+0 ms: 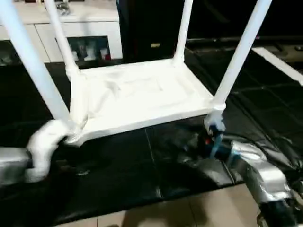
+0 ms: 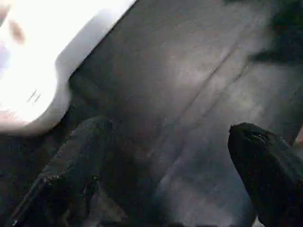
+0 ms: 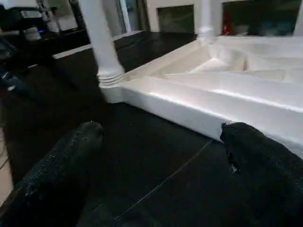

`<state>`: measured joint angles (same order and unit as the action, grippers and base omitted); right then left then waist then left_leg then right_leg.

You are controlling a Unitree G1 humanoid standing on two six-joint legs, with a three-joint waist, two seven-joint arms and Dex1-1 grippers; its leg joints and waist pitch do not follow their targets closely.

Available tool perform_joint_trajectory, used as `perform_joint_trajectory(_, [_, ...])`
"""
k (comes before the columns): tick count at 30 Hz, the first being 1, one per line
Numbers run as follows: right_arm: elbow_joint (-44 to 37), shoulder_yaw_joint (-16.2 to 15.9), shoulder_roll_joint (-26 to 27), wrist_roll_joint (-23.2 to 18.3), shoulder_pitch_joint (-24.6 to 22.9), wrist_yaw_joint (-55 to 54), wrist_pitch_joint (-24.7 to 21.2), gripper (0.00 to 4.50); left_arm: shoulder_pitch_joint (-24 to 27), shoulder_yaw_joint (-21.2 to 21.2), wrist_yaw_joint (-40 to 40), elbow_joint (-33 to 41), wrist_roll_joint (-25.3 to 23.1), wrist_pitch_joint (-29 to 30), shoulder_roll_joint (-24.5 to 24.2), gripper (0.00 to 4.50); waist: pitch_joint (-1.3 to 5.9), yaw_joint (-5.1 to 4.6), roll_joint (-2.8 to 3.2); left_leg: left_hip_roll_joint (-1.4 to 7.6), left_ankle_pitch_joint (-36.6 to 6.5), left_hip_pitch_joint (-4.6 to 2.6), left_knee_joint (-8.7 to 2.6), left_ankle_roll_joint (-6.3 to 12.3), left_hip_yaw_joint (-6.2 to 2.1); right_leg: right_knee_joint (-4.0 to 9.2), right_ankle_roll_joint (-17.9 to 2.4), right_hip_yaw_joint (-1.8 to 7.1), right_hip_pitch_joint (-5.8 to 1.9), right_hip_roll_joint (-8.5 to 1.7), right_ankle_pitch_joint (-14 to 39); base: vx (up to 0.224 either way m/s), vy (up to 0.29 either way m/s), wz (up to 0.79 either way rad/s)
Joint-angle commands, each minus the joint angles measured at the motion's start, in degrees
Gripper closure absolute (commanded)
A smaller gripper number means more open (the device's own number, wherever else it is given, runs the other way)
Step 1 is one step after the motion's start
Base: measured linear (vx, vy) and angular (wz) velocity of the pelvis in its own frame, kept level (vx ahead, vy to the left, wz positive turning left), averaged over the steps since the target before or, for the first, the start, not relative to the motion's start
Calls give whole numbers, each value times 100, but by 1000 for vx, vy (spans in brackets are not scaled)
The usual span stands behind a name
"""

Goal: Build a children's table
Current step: Rotate table base

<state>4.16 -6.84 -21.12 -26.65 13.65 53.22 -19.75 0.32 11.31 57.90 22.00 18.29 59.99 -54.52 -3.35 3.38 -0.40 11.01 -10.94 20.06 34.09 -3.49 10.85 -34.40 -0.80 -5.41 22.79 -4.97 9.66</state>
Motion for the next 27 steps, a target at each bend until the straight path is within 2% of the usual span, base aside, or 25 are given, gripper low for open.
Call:
perform_joint_trajectory(1, [-128, 18, -44, -69, 42, -10, -107, 0, -12, 250, -81, -195, -221, -7, -190, 4, 240, -11, 68, 182, -2373, -103, -470, -51, -192, 639, -409, 278, -96, -330, 3600, 0, 0, 0])
perform_joint_trajectory(3, [-125, 12, -43, -72, 66, -46, -123, 0, -49, 345, -105, -348, -279, -124, -238, 4, 229, -16, 77, 179, -2415, -113, -475, -54, -203, 660, -391, 272, -82, -327, 3622, 0, 0, 0])
perform_joint_trajectory(4, [-115, 14, -37, -66, 78, -60, -124, 0, -78, 394, -123, -430, -298, -196, -251, 4, 245, -6, 84, 188, -2423, -130, -477, -68, -210, 652, -411, 274, -84, -336, 3559, 0, 0, 0])
perform_joint_trajectory(8, [-281, -25, -67, -175, 29, 95, -362, 0, -315, 525, -358, -877, -336, -994, -172, 4, 266, 4, 93, 202, -2417, -91, -506, -65, -235, 606, -502, 282, -127, -335, 3177, 0, 0, 0])
perform_joint_trajectory(9, [-315, -45, -75, -192, 14, 144, -421, 0, -409, 548, -380, -1011, -290, -1121, -109, 4, 268, 18, 97, 195, -2448, -116, -504, -55, -222, 616, -511, 282, -107, -323, 3131, 0, 0, 0])
perform_joint_trajectory(11, [-324, -96, -97, -167, -3, 208, -460, 0, -582, 579, -419, -1221, -228, -1238, 9, 4, 286, 31, 113, 198, -2338, -100, -504, -82, -224, 572, -619, 299, -130, -340, 2864, 0, 0, 0])
perform_joint_trajectory(12, [-279, -113, -98, -100, 6, 187, -418, 0, -666, 564, -425, -1327, -234, -1350, 68, 4, 297, 29, 101, 210, -2278, -79, -514, -98, -226, 547, -677, 301, -152, -342, 2694, 0, 0, 0])
perform_joint_trajectory(14, [-158, -91, -52, 11, 52, 75, -309, 0, -904, 541, -477, -1584, -242, -1514, 263, 4, 312, 39, 97, 204, -2198, -94, -503, -115, -208, 531, -757, 311, -145, -345, 2525, 0, 0, 0])
perform_joint_trajectory(18, [-46, -82, 27, 153, 125, -113, -230, 0, -1254, 509, -613, -1917, -136, -1766, 582, 4, 347, 44, 78, 204, -1813, -41, -490, -101, -189, 438, -971, 325, -205, -344, 1927, 0, 0, 0])
perform_joint_trajectory(19, [64, -97, 91, 296, 182, -289, -181, 0, -1472, 499, -750, -2138, -77, -1934, 792, 4, 355, 42, 56, 195, -1704, -34, -474, -71, -176, 422, -1016, 328, -210, -342, 1817, 0, 0, 0])
perform_joint_trajectory(20, [69, -98, 94, 303, 185, -298, -179, 0, -1481, 498, -756, -2148, -75, -1941, 801, 4, 353, 45, 65, 188, -1660, -40, -468, -73, -170, 428, -1038, 327, -198, -342, 1796, 0, 0, 0])
perform_joint_trajectory(21, [279, -98, 206, 548, 287, -641, -54, 0, -1735, 506, -928, -2388, -26, -2135, 1066, 4, 369, 44, 66, 184, -1570, -32, -459, -84, -167, 406, -1102, 327, -216, -346, 1676, 0, 0, 0])
perform_joint_trajectory(22, [364, -91, 250, 643, 327, -783, 3, 0, -1809, 516, -979, -2455, -12, -2194, 1151, 4, 375, 45, 45, 187, -1494, -20, -457, -93, -164, 397, -1117, 325, -223, -348, 1610, 0, 0, 0])
perform_joint_trajectory(23, [475, -64, 317, 724, 383, -987, -1, 0, -1893, 532, -1027, -2531, 13, -2246, 1238, 4, 385, 54, 68, 188, -1392, -23, -448, -124, -161, 375, -1170, 327, -220, -353, 1466, 0, 0, 0])
perform_joint_trajectory(25, [649, -52, 400, 875, 463, -1286, 27, 0, -2013, 549, -1060, -2643, 38, -2302, 1349, 4, 385, 41, 99, 181, -1455, -22, -444, -137, -161, 381, -1118, 319, -239, -341, 1532, 0, 0, 0])
perform_joint_trajectory(26, [915, -49, 504, 1106, 566, -1715, 47, 0, -2159, 557, -1057, -2731, 113, -2323, 1506, 4, 374, 34, 92, 185, -1478, -21, -451, -148, -156, 394, -1096, 320, -227, -335, 1571, 0, 0, 0])
perform_joint_trajectory(27, [1032, -58, 542, 1226, 607, -1907, 72, 0, -2217, 562, -1014, -2739, 192, -2300, 1583, 4, 368, 30, 92, 171, -1520, -51, -448, -192, -143, 418, -1089, 316, -200, -326, 1683, 0, 0, 0])
